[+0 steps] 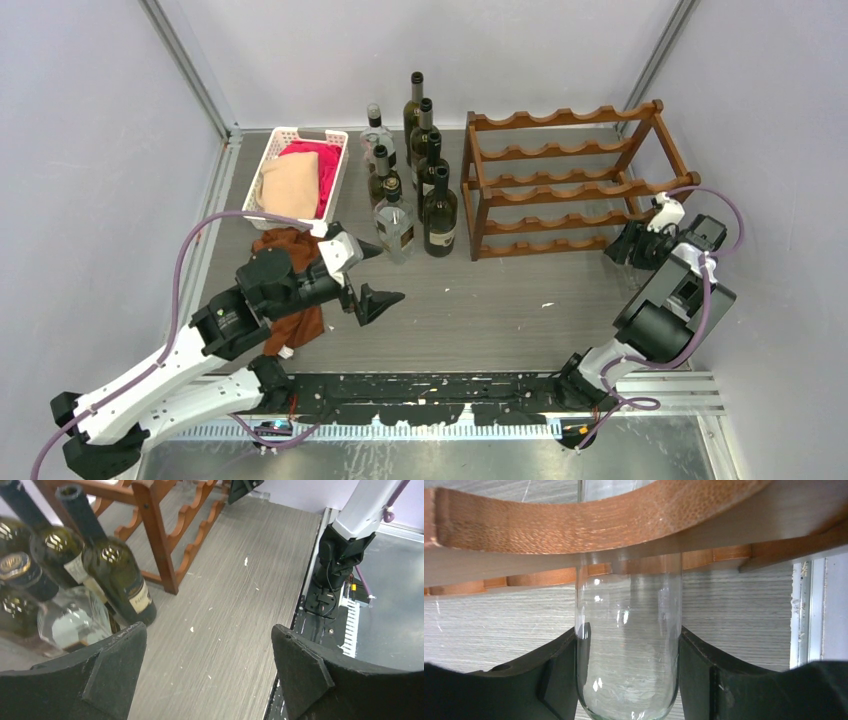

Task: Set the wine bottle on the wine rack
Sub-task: Place the wine bottle in the wine rack.

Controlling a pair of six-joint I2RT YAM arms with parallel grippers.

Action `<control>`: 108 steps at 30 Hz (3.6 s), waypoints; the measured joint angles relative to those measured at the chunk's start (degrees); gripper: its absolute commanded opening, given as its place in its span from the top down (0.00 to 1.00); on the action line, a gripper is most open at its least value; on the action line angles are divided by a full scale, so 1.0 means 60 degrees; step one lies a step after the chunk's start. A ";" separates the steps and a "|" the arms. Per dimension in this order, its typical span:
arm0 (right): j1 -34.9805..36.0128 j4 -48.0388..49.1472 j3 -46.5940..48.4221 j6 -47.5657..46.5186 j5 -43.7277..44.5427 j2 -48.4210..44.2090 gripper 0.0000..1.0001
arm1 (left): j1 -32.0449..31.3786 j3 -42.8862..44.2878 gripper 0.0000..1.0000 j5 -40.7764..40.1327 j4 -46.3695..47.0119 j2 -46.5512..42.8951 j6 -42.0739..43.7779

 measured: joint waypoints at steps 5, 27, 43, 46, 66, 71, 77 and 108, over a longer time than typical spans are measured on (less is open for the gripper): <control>0.0157 0.0127 0.0186 0.0867 0.0127 0.0047 0.55 | 0.0018 -0.0452 0.06 -0.0415 -0.0120 -0.0514 -0.0339; 0.0707 0.1566 0.0138 0.3446 0.1734 0.0055 0.33 | 0.0025 -0.0903 0.08 -0.0342 0.0248 -0.0470 -0.0929; 0.0685 0.1122 0.0302 0.2907 0.2244 -0.0484 0.14 | 0.0029 -0.0914 0.09 -0.0193 0.0324 -0.0608 -0.0998; 0.0678 0.0834 0.0302 0.2645 0.2240 -0.0794 0.13 | 0.0029 -0.0951 0.09 -0.0189 0.0321 -0.0710 -0.1002; -0.0087 -0.3311 0.1282 -0.0750 0.1643 -0.2167 0.24 | 0.0033 -0.1723 0.13 -0.0051 0.0423 -0.1891 -0.1898; -0.0084 -0.3497 0.1526 -0.1191 0.1858 -0.1497 0.29 | 0.0033 -0.1723 0.14 -0.0058 0.0401 -0.2233 -0.2062; -0.0084 -0.3432 0.2069 -0.1661 0.2295 -0.0299 0.31 | 0.0033 -0.1938 0.15 -0.0135 0.0535 -0.2350 -0.2470; 0.0237 -0.3319 0.2688 -0.3002 0.2109 0.0951 0.95 | 0.0033 -0.2222 0.16 -0.0197 0.0820 -0.1698 -0.2907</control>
